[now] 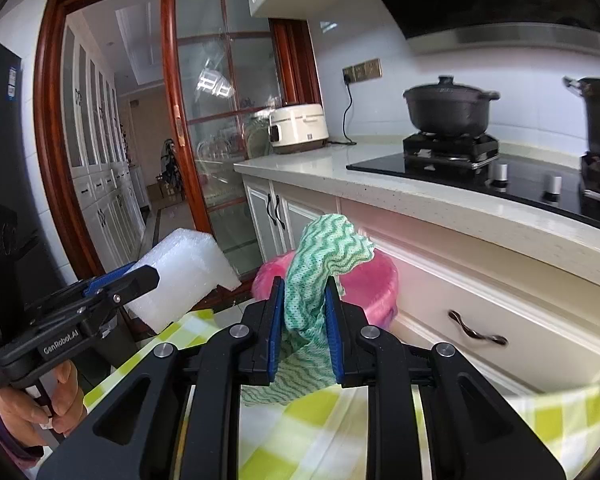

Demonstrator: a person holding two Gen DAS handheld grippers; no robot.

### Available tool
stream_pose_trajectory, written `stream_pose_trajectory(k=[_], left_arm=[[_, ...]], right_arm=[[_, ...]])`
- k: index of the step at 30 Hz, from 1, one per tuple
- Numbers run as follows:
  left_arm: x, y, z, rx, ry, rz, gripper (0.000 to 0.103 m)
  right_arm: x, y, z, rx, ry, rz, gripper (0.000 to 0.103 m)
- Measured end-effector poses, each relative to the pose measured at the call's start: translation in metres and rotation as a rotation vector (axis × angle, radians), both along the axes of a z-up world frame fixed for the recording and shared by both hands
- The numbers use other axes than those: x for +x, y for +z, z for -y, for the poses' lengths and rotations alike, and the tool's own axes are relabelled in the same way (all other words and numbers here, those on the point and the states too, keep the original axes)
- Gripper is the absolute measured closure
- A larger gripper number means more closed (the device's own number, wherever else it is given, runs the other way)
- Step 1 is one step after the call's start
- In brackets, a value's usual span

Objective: Collect trash
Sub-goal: 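Carry the green cloth to the pink bin while the left tool grasps white foam, then open both tools over the pink bin, dropping cloth and foam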

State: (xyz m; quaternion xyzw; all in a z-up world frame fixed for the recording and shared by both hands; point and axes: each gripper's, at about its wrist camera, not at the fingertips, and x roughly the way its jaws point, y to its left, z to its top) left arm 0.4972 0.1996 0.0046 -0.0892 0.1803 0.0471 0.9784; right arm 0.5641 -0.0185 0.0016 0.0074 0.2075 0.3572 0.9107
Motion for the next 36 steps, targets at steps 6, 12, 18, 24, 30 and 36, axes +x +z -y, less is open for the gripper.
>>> stream_pose_trajectory(k=[6, 12, 18, 24, 30, 36], left_arm=[[0.086, -0.01, -0.036, -0.025, 0.01, -0.021, 0.068], [0.164, -0.03, -0.051, -0.013, 0.006, -0.052, 0.067], [0.196, -0.043, -0.075, -0.014, 0.062, -0.063, 0.05], [0.154, -0.03, -0.085, -0.006, 0.111, -0.03, 0.046], [0.057, -0.001, -0.069, 0.016, 0.123, 0.003, 0.031], [-0.046, 0.017, -0.039, 0.036, 0.112, 0.016, 0.017]], right_arm=[[0.074, -0.013, -0.031, 0.008, 0.0, -0.02, 0.081], [0.148, -0.037, -0.061, 0.033, 0.006, -0.082, 0.076], [0.179, -0.05, -0.066, 0.025, -0.011, -0.071, 0.036], [0.146, -0.027, -0.021, 0.065, -0.026, -0.044, 0.036], [0.049, 0.024, 0.05, 0.044, -0.023, 0.036, 0.036], [-0.057, 0.05, 0.129, 0.037, -0.082, 0.066, 0.036]])
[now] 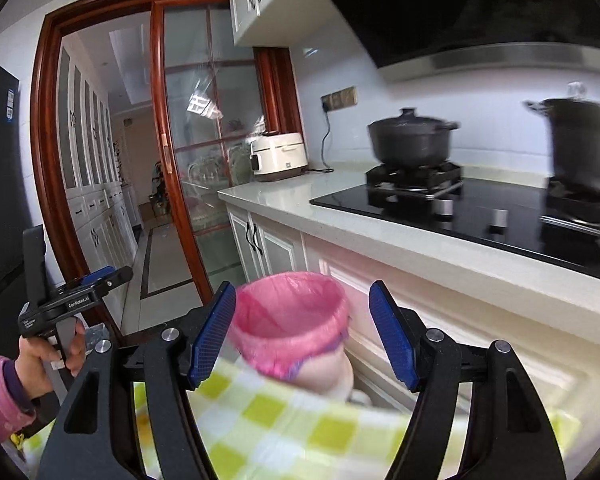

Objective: Collect trash
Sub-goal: 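Open both tools over the pink bin, dropping cloth and foam, then grasp the white paper cup with the right tool while the left tool grasps the white printed paper bag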

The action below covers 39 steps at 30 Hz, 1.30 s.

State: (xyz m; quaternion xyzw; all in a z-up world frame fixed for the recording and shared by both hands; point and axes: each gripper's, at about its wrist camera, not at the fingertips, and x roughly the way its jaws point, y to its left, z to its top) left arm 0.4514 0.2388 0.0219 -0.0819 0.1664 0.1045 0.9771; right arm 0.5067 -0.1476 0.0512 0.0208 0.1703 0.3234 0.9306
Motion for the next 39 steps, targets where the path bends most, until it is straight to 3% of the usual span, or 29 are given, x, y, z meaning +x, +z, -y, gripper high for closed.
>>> stream_pose_trajectory(k=[3, 8, 17, 27, 39], left_arm=[[-0.044, -0.003, 0.012, -0.002, 0.022, -0.003, 0.011], [-0.103, -0.029, 0.022, -0.058, 0.055, -0.045, 0.011], [-0.166, -0.088, 0.056, -0.048, 0.068, -0.141, 0.011], [-0.172, -0.137, 0.075, -0.08, 0.051, -0.229, 0.011], [-0.154, -0.16, 0.091, -0.066, 0.015, -0.31, 0.012]], right_arm=[[-0.041, -0.006, 0.027, -0.015, -0.031, 0.004, 0.035], [-0.101, -0.04, 0.069, -0.006, -0.087, -0.065, 0.035], [-0.16, -0.111, 0.1, -0.041, -0.179, -0.175, 0.035], [-0.194, -0.183, 0.058, -0.108, -0.094, -0.307, 0.035], [-0.179, -0.208, 0.03, -0.19, -0.069, -0.377, 0.042]])
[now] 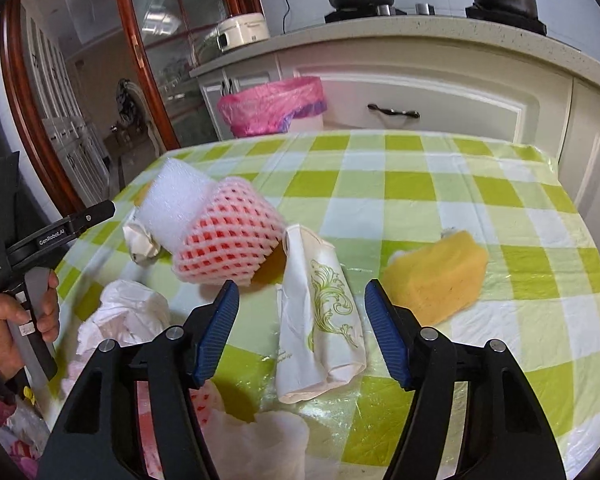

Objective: Collect trash
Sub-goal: 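Grasp the white paper cup with the right tool while the left tool grasps the white printed paper bag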

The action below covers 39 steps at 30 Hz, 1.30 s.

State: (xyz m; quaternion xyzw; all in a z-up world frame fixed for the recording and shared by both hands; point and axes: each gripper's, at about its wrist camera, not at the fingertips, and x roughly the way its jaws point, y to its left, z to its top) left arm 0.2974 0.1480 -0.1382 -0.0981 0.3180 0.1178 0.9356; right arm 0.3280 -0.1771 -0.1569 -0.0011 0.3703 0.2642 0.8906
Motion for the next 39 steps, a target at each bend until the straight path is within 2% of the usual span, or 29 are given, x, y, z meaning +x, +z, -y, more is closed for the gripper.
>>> stream_pose_trajectory(k=[13, 18, 20, 22, 25, 27, 33, 39], left_arm=[[0.031, -0.019, 0.03, -0.001, -0.1, -0.081, 0.012], [0.04, -0.026, 0.033, -0.005, -0.101, -0.095, 0.013], [0.044, -0.029, 0.033, -0.022, -0.113, -0.105, 0.023], [0.045, -0.032, 0.035, -0.015, -0.128, -0.117, 0.04], [0.044, -0.037, 0.038, -0.01, -0.154, -0.127, 0.056], [0.04, -0.036, 0.036, -0.018, -0.158, -0.114, 0.061], [0.026, -0.031, 0.032, -0.009, -0.161, -0.081, 0.061], [0.002, -0.014, 0.028, -0.01, -0.15, -0.02, 0.061]], right_arm=[[0.005, -0.009, 0.001, -0.002, 0.003, -0.039, 0.044], [0.006, -0.012, 0.002, 0.0, 0.0, -0.047, 0.044], [0.006, -0.013, 0.003, -0.008, -0.003, -0.053, 0.048], [0.007, -0.016, 0.002, -0.019, 0.001, -0.06, 0.057], [0.004, -0.016, 0.001, -0.026, 0.007, -0.05, 0.058], [0.003, -0.015, 0.0, -0.024, 0.01, -0.045, 0.058], [-0.004, -0.005, 0.001, 0.001, 0.003, -0.013, 0.058], [-0.011, 0.012, 0.003, 0.026, -0.001, 0.03, 0.059]])
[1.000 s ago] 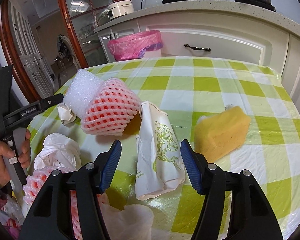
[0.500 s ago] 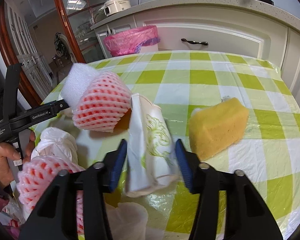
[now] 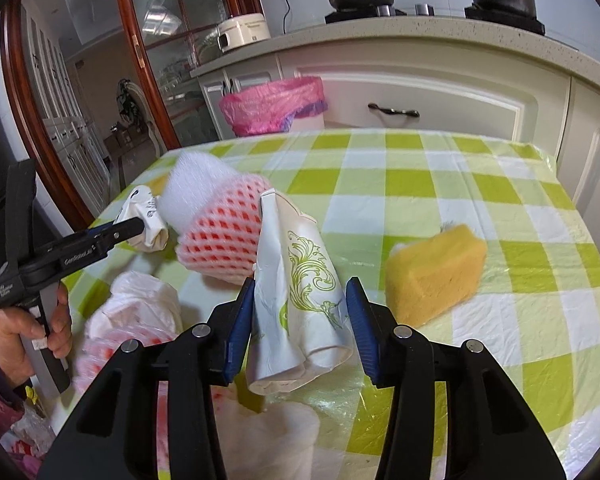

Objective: Collect trash
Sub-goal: 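Grasp the white paper cup with the right tool while the left tool grasps the white printed paper bag, then carry cup and paper bag to the pink bin and open both tools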

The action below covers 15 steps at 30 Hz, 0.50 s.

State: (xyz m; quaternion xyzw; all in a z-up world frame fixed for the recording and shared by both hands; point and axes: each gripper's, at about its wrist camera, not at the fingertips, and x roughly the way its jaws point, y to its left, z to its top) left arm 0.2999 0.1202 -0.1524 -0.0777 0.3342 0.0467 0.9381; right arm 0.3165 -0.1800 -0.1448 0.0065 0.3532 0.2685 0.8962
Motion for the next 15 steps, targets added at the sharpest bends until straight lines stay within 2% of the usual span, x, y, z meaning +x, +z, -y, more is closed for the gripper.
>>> stream_pose_trajectory(k=[15], left_arm=[[-0.042, 0.048, -0.006, 0.005, 0.009, 0.137, 0.061]], right_arm=[[0.006, 0.05, -0.025, 0.034, 0.028, 0.115, 0.059]])
